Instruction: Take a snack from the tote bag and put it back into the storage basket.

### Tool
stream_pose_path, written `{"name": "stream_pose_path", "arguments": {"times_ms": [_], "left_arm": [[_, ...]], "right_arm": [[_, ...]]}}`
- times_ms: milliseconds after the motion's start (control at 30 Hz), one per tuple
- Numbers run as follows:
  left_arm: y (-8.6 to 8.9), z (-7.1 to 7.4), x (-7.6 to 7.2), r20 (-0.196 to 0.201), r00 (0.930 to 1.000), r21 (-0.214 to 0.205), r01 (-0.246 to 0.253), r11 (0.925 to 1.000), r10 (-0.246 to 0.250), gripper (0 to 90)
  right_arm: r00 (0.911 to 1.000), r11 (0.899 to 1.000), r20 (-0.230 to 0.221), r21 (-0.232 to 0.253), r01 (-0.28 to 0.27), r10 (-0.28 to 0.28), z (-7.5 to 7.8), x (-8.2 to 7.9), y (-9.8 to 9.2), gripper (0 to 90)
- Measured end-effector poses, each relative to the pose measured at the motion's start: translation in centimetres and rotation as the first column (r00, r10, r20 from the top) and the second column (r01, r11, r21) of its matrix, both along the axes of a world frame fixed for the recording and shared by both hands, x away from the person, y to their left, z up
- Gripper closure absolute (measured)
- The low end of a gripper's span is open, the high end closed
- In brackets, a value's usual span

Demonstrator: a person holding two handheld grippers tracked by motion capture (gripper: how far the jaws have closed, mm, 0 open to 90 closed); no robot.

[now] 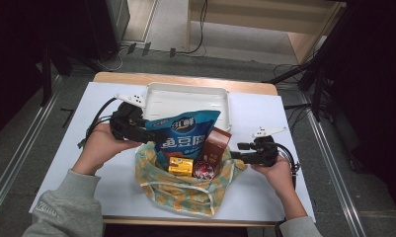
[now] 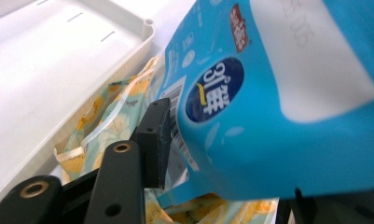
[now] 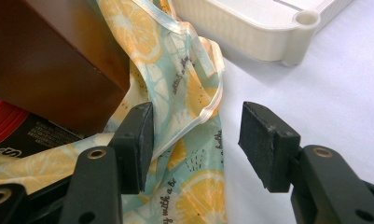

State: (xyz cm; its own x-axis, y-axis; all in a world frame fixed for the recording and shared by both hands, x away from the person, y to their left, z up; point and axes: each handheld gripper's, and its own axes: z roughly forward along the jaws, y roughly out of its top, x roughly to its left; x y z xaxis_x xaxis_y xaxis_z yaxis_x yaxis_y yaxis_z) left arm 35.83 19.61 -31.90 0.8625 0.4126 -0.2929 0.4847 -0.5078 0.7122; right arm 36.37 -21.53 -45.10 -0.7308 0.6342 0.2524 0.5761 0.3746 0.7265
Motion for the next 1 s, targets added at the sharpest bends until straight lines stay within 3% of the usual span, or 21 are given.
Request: {"name": "stream_pose_path", "arguments": {"times_ms": [167, 300, 467, 600, 1000], "left_arm": [[-0.1, 0.2, 0.4, 0.012, 0.9998, 0.011, -0.015, 0.9998, 0.015, 62.9], [-0.2, 0.1, 0.4, 0.032, 0.9991, 0.023, -0.029, 0.9993, 0.028, 75.8], [-0.1, -0.2, 0.5, 0.022, 0.999, -0.009, -0.039, 0.9992, 0.04, 83.4], [0.0, -0.8, 0.8, -0.013, 0.9996, -0.077, -0.025, 0.9967, 0.024, 88.1], [-1.0, -0.2, 1.0, -0.014, 0.9994, -0.138, -0.033, 0.9898, 0.031, 89.2]], "right_arm": [[1.0, 1.0, -0.002, -0.002, 0.0, -0.001, 0.0, 0.0, 0.0, 46.0], [1.0, 1.0, -0.003, -0.001, -0.004, 0.004, 0.0, -0.2, 0.0, 47.0], [1.0, 1.0, -0.004, -0.002, -0.007, 0.007, -0.1, -0.4, 0.0, 47.7], [1.0, 1.0, -0.003, -0.007, -0.009, 0.009, -0.1, -0.5, -0.1, 47.9], [0.9999, 1.0, -0.009, -0.006, -0.006, 0.006, -0.2, -0.8, -0.3, 48.1]]}}
